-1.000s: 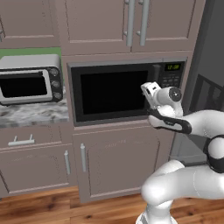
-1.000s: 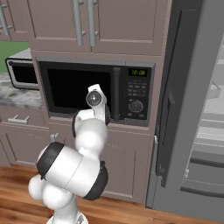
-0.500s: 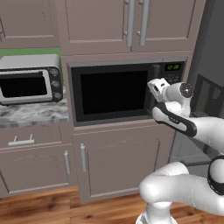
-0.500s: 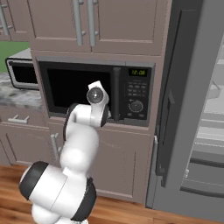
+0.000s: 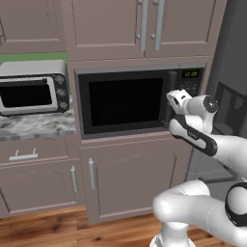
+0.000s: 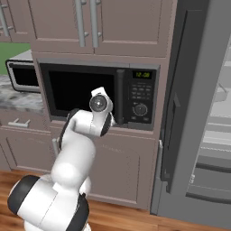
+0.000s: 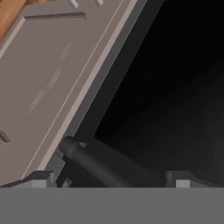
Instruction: Transport the fish from the fridge to the microwave and turn on the microwave.
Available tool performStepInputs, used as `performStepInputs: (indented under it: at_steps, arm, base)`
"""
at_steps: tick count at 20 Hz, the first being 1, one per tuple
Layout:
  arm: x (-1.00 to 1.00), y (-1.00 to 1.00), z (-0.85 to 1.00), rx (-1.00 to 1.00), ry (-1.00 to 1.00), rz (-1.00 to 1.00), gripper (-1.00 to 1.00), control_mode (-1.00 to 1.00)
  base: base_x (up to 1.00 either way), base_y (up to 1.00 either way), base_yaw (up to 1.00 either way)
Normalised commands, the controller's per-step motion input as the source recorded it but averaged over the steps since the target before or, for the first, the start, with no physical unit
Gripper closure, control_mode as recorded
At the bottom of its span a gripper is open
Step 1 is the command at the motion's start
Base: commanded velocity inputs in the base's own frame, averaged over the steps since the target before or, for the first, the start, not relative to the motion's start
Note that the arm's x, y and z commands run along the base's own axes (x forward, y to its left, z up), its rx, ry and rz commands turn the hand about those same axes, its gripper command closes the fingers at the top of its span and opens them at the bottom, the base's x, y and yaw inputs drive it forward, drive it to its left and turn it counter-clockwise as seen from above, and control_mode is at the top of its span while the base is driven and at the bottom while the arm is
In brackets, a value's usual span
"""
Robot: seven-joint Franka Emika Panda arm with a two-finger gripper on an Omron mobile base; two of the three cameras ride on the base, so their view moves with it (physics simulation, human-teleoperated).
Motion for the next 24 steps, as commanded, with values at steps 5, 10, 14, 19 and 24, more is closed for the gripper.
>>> performStepInputs:
  at_steps: [5, 10, 14, 19, 24]
  arm:
    - [-0.29, -0.12, 0.00, 0.00, 0.00, 0.01, -1.00, -1.00]
    - [-0.20, -0.21, 0.00, 0.00, 0.00, 0.00, -1.00, -1.00]
    - [-0.08, -0.31, 0.00, 0.00, 0.00, 0.00, -1.00, -1.00]
    - [-0.09, -0.27, 0.00, 0.00, 0.00, 0.00, -1.00, -1.00]
    - [-0.13, -0.21, -0.04, 0.00, 0.00, 0.00, -1.00, -1.00]
  base:
    - [0.00, 0.00, 0.00]
    - [0.00, 0.00, 0.00]
    - [0.00, 0.00, 0.00]
    - [0.00, 0.00, 0.00]
    - [0.00, 0.00, 0.00]
